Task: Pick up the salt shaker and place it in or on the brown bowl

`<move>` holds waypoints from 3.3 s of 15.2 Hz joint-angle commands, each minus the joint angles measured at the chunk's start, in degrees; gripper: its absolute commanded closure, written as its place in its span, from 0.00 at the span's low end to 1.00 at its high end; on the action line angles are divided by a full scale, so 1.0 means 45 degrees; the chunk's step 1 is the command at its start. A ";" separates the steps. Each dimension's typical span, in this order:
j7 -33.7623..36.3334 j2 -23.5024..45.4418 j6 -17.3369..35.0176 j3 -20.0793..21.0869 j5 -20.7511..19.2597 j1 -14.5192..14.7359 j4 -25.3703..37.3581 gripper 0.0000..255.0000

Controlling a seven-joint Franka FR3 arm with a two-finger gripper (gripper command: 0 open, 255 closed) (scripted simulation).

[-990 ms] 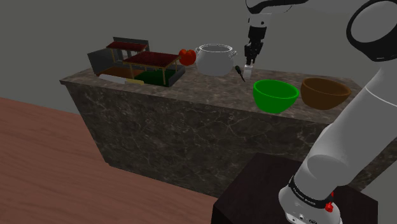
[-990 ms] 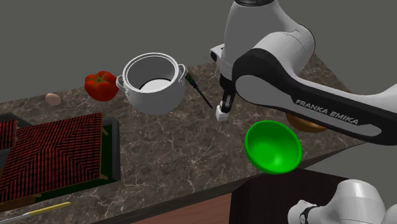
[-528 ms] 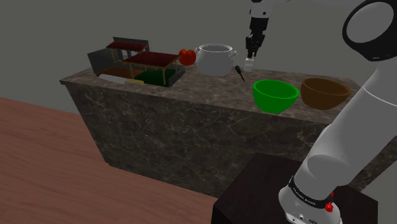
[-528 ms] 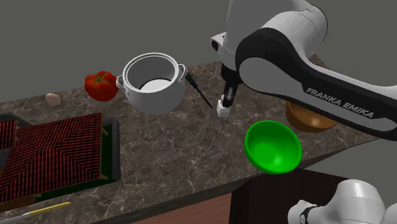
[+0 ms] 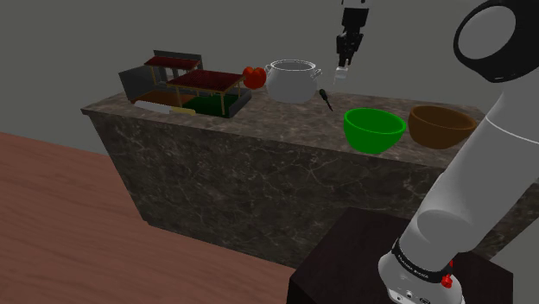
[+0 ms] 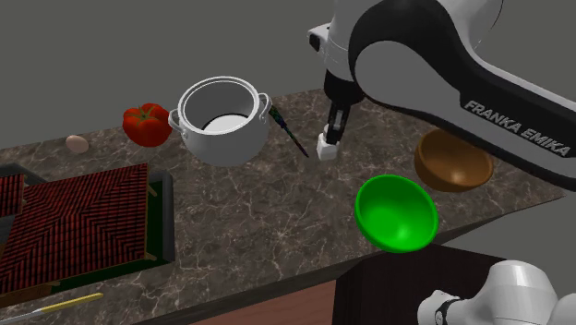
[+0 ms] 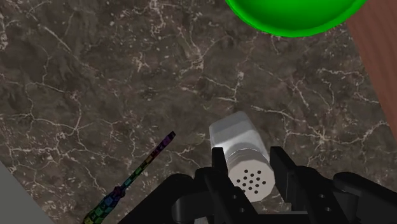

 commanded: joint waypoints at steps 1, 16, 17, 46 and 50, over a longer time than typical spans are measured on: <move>-0.0041 0.0218 -0.0397 -0.0031 0.0093 -0.0014 0.0590 1.00; -0.1867 -0.3869 -0.1439 -0.0715 -0.1918 -0.1034 -0.1959 1.00; -0.2052 -0.4117 -0.1545 -0.0791 -0.2065 -0.1133 -0.2059 1.00; -0.4674 -0.7952 -0.0929 -0.2407 -0.4660 -0.2802 -0.5662 1.00; -0.4561 -0.8259 -0.0341 -0.2496 -0.4823 -0.2923 -0.6541 1.00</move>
